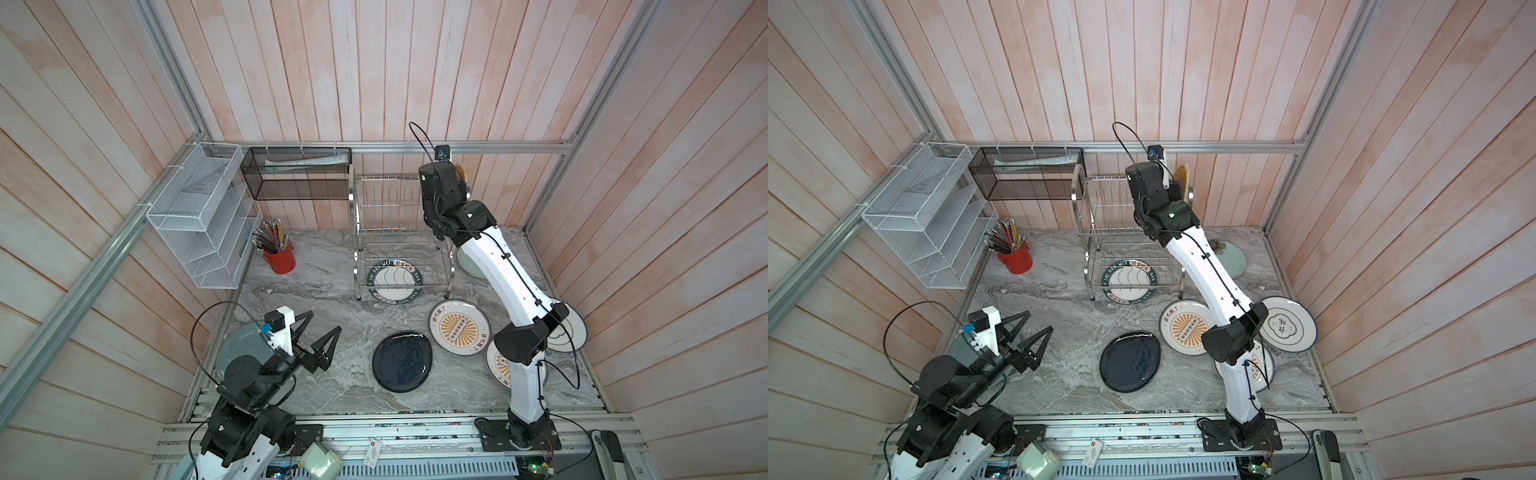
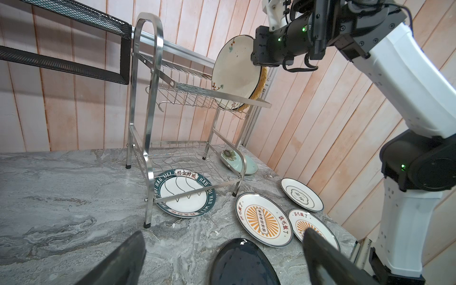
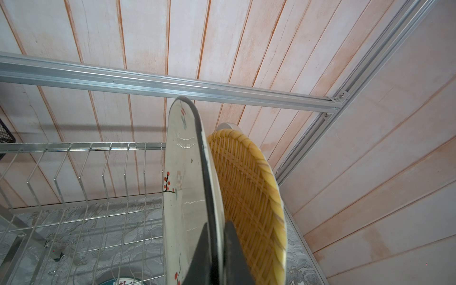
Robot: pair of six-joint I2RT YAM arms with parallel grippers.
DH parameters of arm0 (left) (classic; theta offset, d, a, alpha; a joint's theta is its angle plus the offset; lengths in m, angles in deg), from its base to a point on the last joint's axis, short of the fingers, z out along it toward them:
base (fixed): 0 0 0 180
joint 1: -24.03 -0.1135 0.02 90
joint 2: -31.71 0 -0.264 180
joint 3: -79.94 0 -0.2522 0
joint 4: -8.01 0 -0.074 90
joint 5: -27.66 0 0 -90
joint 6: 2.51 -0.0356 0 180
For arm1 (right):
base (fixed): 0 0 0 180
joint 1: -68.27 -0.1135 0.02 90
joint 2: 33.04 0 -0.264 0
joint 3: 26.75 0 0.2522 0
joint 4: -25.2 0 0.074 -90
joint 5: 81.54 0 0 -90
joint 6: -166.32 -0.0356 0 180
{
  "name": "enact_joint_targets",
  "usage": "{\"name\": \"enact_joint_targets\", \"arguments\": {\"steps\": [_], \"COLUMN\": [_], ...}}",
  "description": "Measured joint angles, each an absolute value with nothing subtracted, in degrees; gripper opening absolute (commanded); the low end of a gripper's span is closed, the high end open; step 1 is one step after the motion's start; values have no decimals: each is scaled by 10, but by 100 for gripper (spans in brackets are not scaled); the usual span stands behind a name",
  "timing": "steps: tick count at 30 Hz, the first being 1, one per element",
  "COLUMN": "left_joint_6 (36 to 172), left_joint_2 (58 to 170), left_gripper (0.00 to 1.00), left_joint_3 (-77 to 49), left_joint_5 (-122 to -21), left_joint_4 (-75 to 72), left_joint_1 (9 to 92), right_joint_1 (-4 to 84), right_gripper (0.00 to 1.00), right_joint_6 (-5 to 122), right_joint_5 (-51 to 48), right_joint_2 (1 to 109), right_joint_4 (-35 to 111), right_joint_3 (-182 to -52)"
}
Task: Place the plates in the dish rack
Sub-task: 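Open the right gripper, releasing the cream plate in the rack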
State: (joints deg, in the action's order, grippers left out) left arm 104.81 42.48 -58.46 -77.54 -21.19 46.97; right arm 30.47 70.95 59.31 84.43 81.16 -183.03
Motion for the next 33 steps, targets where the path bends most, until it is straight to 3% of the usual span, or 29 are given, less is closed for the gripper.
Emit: {"name": "enact_joint_targets", "arguments": {"steps": [4, 14, 28, 33], "left_joint_6": [1048, 1048, 1048, 1049], "left_joint_2": [425, 425, 425, 425], "left_gripper": [100, 100, 100, 100], "left_joint_3": [-584, -585, -585, -585], "left_joint_5": [-775, -775, -775, -772], "left_joint_4": [-212, -212, -212, -212], "left_joint_1": [470, 470, 470, 470], "right_joint_1": [311, 328, 332, 322], "right_gripper": [14, 26, 67, 74], "right_joint_6": [700, 689, 693, 704], "right_joint_5": [583, 571, 519, 505], "right_joint_2": [844, 844, 815, 783], "right_joint_4": [814, 810, 804, 800], "right_joint_3": [-1830, -1831, -1832, -1832]}}
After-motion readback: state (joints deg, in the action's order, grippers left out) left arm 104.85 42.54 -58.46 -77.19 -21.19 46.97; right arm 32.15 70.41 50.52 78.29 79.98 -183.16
